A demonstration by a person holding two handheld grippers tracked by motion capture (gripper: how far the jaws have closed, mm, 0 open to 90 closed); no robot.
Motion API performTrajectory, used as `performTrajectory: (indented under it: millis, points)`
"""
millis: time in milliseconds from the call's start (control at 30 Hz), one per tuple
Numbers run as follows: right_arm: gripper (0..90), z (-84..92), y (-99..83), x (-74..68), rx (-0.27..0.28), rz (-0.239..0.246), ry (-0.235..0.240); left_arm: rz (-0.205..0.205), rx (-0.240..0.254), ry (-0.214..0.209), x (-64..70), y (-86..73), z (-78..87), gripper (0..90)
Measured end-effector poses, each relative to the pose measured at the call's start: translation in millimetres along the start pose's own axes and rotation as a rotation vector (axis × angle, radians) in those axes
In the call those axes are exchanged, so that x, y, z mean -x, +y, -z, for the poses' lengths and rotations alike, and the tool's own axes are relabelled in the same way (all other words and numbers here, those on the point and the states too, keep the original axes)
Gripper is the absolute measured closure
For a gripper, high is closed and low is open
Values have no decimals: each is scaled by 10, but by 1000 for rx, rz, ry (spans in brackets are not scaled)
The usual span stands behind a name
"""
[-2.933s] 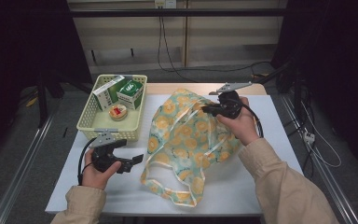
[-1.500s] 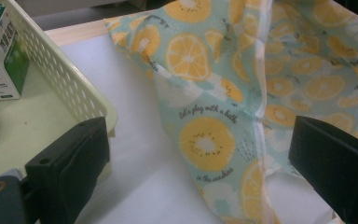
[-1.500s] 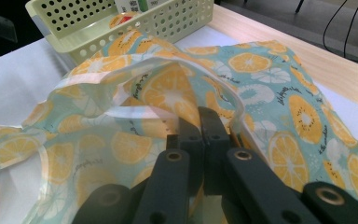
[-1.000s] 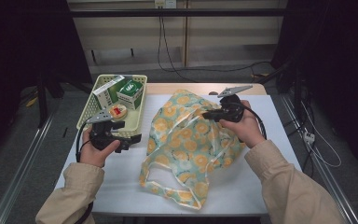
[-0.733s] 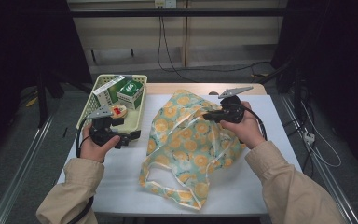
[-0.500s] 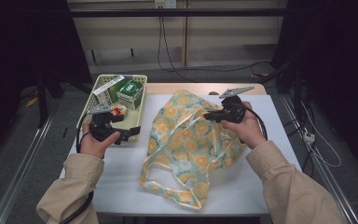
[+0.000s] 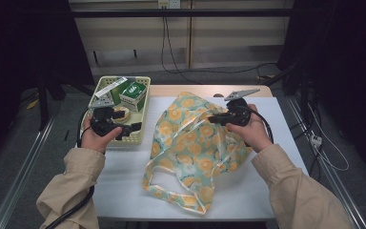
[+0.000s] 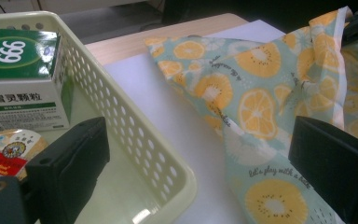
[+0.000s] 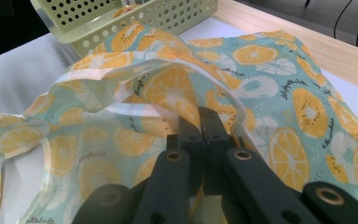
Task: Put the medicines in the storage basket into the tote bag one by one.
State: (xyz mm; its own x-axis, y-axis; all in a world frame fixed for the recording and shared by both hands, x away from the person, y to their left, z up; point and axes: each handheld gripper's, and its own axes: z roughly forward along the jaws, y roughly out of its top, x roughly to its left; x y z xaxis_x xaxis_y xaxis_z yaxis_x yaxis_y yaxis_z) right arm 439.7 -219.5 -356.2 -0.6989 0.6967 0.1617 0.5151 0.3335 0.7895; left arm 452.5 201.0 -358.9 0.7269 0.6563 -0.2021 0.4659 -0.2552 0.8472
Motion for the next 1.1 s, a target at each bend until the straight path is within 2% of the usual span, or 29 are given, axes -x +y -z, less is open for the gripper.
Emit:
performTrajectory:
  millis: [33, 133, 400, 567, 700, 767, 1100]
  points:
    - [898, 0, -3, 2, -1, -1, 0, 7, 4, -10, -25, 3, -6, 49]
    - [898, 0, -17, -1, 1, -5, 2, 3, -12, 15, -75, 13, -14, 48]
    - [898, 15, -32, 13, 4, -7, 6, 7, -5, 47, -226, 84, -6, 49]
    - [898, 16, -46, 20, 8, -7, 9, 10, 5, 49, -309, 114, -48, 50]
    - [898, 10, -47, 31, 10, -11, 10, 6, -14, 63, -378, 136, -93, 51]
    - [898, 4, -48, 32, 11, -13, 11, 12, -7, 62, -390, 135, -109, 52]
    - [898, -5, -48, 23, 8, -9, 15, -14, -27, 102, -553, 185, -166, 54]
